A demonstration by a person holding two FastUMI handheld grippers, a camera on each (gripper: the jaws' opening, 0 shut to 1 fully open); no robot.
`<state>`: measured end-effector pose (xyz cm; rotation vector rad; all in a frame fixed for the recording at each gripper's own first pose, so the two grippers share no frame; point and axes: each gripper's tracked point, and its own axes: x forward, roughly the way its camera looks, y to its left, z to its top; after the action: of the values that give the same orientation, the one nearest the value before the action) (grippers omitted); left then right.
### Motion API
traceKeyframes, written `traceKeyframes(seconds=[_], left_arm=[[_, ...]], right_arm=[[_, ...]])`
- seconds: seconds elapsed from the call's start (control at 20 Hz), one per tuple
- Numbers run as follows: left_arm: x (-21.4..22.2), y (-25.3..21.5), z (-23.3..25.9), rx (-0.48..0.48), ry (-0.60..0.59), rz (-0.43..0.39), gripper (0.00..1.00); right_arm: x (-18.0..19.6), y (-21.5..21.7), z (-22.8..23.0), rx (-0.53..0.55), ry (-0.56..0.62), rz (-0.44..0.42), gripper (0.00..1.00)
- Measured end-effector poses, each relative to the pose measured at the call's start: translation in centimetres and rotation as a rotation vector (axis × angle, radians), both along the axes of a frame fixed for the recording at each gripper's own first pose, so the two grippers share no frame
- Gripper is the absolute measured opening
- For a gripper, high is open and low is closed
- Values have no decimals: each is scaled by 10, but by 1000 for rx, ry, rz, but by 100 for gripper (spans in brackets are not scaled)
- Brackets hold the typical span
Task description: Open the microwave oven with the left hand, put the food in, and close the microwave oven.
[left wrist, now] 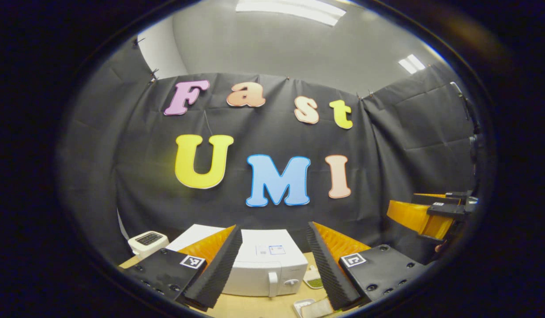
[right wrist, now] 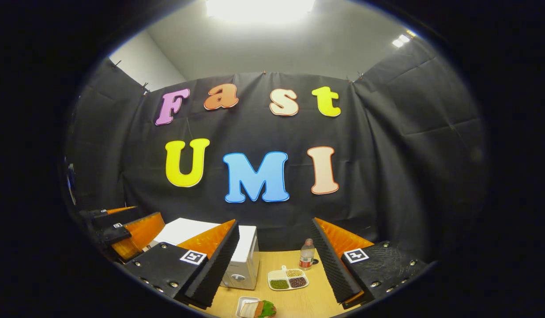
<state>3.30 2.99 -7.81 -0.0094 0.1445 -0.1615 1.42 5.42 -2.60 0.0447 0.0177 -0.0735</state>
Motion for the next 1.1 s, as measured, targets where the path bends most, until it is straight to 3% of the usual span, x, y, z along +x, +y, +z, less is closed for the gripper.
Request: traceKeyframes(seconds=[0.35, 0.75, 0.85, 1.1], left_arm=[[19, -24, -104, -10, 202, -44, 96], [54, -10, -234, -2, 415, 34, 97], [59, -8, -260, -3, 461, 50, 94], [76, -9, -309, 30, 538, 51, 75]], right_arm=[[7, -18, -27, -6, 63, -8, 97], [15, -36, -49, -25, 125, -3, 97], [14, -36, -48, -30, 125, 3, 97], [16, -38, -46, -72, 128, 17, 97]])
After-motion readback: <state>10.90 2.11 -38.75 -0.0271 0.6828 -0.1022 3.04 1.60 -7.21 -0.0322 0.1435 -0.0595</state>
